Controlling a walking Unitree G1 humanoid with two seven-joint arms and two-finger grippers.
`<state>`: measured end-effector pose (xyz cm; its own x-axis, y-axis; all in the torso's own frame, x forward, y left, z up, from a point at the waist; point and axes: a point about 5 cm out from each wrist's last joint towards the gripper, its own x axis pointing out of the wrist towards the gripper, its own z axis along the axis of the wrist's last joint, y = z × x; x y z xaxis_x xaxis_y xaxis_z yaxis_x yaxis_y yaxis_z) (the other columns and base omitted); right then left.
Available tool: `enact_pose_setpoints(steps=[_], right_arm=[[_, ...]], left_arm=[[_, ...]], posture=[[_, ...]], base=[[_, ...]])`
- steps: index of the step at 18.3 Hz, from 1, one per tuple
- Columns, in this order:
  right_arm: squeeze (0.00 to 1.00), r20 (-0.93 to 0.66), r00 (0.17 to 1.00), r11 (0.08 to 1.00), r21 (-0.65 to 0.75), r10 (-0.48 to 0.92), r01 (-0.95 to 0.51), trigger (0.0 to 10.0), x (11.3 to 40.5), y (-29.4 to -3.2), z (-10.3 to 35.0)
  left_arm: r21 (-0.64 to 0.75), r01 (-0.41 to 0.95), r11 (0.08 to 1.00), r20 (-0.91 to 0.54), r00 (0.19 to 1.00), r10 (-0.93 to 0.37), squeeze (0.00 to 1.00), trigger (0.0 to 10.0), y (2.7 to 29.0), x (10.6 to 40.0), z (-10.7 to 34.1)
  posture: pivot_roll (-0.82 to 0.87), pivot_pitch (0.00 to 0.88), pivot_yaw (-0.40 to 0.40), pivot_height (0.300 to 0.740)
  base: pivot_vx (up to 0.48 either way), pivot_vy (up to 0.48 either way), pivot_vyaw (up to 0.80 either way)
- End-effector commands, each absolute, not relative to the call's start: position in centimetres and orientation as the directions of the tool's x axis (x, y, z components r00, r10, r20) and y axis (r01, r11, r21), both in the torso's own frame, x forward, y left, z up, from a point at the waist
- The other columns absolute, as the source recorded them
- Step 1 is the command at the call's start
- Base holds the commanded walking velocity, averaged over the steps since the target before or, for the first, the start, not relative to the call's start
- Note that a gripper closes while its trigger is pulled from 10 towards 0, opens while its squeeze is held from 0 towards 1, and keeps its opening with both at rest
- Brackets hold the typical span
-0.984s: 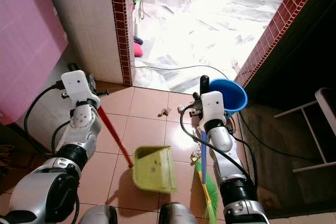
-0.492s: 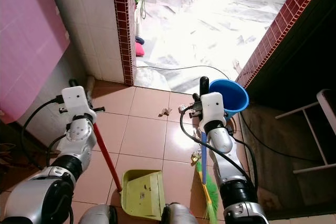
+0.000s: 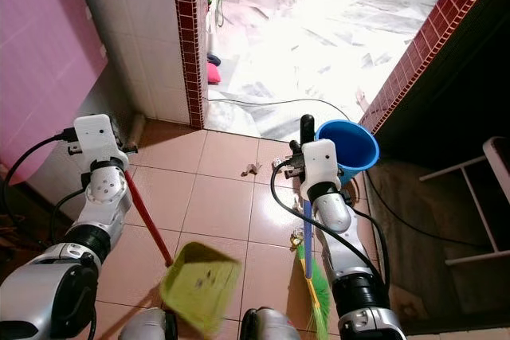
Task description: Sweep floor
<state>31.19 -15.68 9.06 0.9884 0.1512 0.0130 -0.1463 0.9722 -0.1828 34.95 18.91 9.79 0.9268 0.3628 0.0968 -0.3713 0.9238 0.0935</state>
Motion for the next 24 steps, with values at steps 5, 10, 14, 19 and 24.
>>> enact_pose_setpoints(steps=[5, 10, 14, 19, 24], right_arm=[[0.00, 0.057, 0.988, 0.970, -0.207, 0.144, -0.129, 10.0, 31.2, -16.1, 10.1], [0.00, 0.058, 0.987, 0.969, -0.204, 0.153, -0.138, 10.0, 31.5, -15.8, 10.1], [0.00, 0.064, 0.986, 0.969, -0.208, 0.151, -0.135, 10.0, 31.7, -15.9, 10.3], [0.00, 0.061, 0.986, 0.969, -0.207, 0.153, -0.137, 10.0, 31.6, -15.9, 10.2], [0.00, 0.059, 0.986, 0.968, -0.206, 0.158, -0.143, 10.0, 31.5, -16.0, 10.2]], left_arm=[[0.125, -0.283, 0.951, 0.078, 0.958, 0.275, 0.00, 10.0, 17.4, 34.2, 8.5], [0.133, -0.232, 0.964, 0.046, 0.973, 0.228, 0.00, 0.0, 18.4, 33.6, 7.7], [0.159, -0.244, 0.957, 0.028, 0.970, 0.243, 0.00, 0.0, 19.2, 33.5, 7.6], [0.195, -0.387, 0.901, 0.016, 0.920, 0.392, 0.00, 0.0, 21.1, 33.0, 7.3], [0.141, -0.601, 0.786, -0.048, 0.789, 0.612, 0.00, 0.0, 23.0, 32.7, 7.1]], posture=[[-0.08, 0.079, -0.077, 0.740], [-0.07, 0.066, -0.082, 0.740], [-0.07, 0.061, -0.081, 0.740], [-0.07, 0.057, -0.078, 0.740], [-0.07, 0.065, -0.084, 0.740]], base=[[0.000, 0.000, 0.00], [0.000, 0.000, 0.00], [0.000, 0.000, 0.00], [0.000, 0.000, 0.00], [0.000, 0.000, 0.00]])
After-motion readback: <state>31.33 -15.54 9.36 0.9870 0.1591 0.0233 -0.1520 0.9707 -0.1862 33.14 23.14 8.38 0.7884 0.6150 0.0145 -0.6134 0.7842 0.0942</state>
